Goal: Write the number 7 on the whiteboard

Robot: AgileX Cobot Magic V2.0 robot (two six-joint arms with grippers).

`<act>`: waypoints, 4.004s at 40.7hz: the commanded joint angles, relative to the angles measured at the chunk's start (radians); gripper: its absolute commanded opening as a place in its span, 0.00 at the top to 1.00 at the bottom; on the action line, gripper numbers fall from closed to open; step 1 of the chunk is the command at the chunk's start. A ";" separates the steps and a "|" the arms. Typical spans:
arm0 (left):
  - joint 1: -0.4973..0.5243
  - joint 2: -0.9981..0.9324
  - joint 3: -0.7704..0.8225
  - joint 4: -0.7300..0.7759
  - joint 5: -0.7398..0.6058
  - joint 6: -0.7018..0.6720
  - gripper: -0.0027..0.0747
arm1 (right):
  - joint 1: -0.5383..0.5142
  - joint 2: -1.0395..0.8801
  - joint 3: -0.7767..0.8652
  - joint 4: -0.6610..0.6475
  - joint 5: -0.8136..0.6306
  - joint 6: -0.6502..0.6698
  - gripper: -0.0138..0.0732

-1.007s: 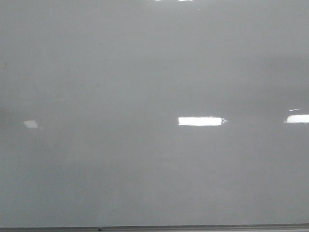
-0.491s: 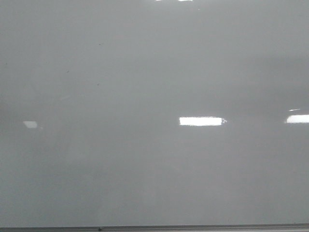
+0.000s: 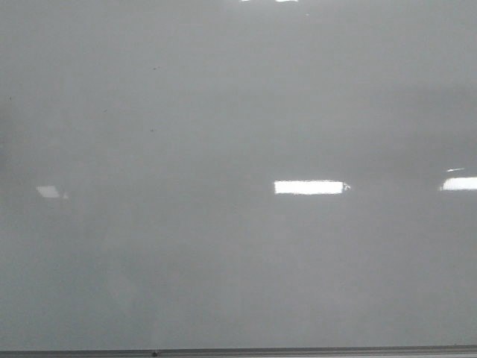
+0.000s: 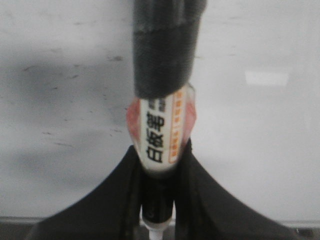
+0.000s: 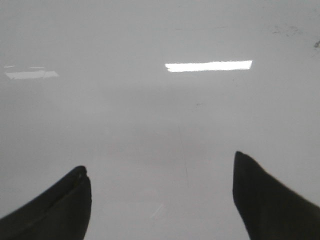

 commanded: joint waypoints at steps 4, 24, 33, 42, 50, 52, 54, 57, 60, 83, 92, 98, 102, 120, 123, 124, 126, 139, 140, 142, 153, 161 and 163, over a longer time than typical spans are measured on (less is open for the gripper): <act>-0.124 -0.038 -0.193 -0.022 0.325 0.070 0.99 | 0.001 0.016 -0.035 -0.003 -0.042 -0.003 0.15; -0.679 -0.143 -0.264 -0.026 0.266 0.516 0.99 | 0.215 0.256 -0.258 0.064 0.262 -0.205 0.15; -0.906 -0.200 -0.264 -0.022 0.222 0.662 0.99 | 0.528 0.458 -0.434 0.177 0.413 -0.473 0.15; -1.026 -0.202 -0.264 -0.023 0.210 0.676 0.99 | 0.730 0.635 -0.587 0.182 0.406 -0.520 0.15; -1.035 -0.202 -0.264 -0.023 0.189 0.676 0.99 | 0.803 0.733 -0.695 0.190 0.417 -0.548 0.15; -1.035 -0.202 -0.264 -0.023 0.189 0.676 0.99 | 0.803 0.739 -0.709 0.219 0.428 -0.567 0.17; -1.035 -0.202 -0.264 -0.023 0.187 0.676 0.99 | 0.803 0.739 -0.712 0.256 0.430 -0.589 0.24; -1.035 -0.202 -0.264 -0.023 0.183 0.676 0.99 | 0.803 0.739 -0.712 0.292 0.439 -0.616 0.43; -1.035 -0.202 -0.264 -0.023 0.179 0.676 0.99 | 0.803 0.739 -0.712 0.292 0.456 -0.616 0.59; -1.035 -0.473 -0.121 -0.023 0.238 0.394 0.57 | 0.654 0.739 -0.710 0.290 0.415 -0.615 0.92; -1.035 -0.802 0.094 -0.042 0.223 0.305 0.99 | 0.651 0.739 -0.710 0.291 0.384 -0.615 0.92; -1.035 -0.881 0.111 -0.048 0.225 0.305 0.99 | 0.651 0.739 -0.710 0.291 0.384 -0.615 0.92; -1.035 -0.886 0.111 -0.048 0.222 0.305 0.99 | 0.651 0.743 -0.710 0.293 0.345 -0.615 0.92; -1.035 -0.886 0.111 -0.048 0.222 0.305 0.99 | 0.557 1.135 -0.917 0.305 0.121 -0.495 0.92; -1.035 -0.886 0.111 -0.048 0.222 0.305 0.99 | 0.550 1.200 -0.978 0.305 0.144 -0.495 0.92; -1.035 -0.886 0.111 -0.048 0.222 0.305 0.99 | 0.550 1.223 -0.998 0.305 0.150 -0.495 0.92; -1.035 -0.886 0.111 -0.048 0.222 0.305 0.99 | 0.550 1.259 -1.029 0.305 0.160 -0.495 0.92; -1.035 -0.886 0.111 -0.048 0.222 0.305 0.99 | 0.547 1.332 -1.077 0.305 0.144 -0.495 0.92; -1.035 -0.886 0.111 -0.048 0.222 0.305 0.99 | 0.545 1.332 -1.077 0.305 0.144 -0.495 0.92; -1.035 -0.886 0.111 -0.048 0.222 0.305 0.99 | 0.535 1.332 -1.077 0.305 0.152 -0.494 0.92; -1.035 -0.886 0.111 -0.048 0.222 0.305 0.99 | 0.421 1.301 -1.056 0.304 0.213 -0.477 0.91; -1.035 -0.886 0.111 -0.048 0.222 0.305 0.99 | 0.327 1.232 -0.983 0.291 0.219 -0.477 0.91; -1.035 -0.886 0.111 -0.048 0.222 0.305 0.99 | 0.312 1.221 -0.968 0.288 0.222 -0.477 0.91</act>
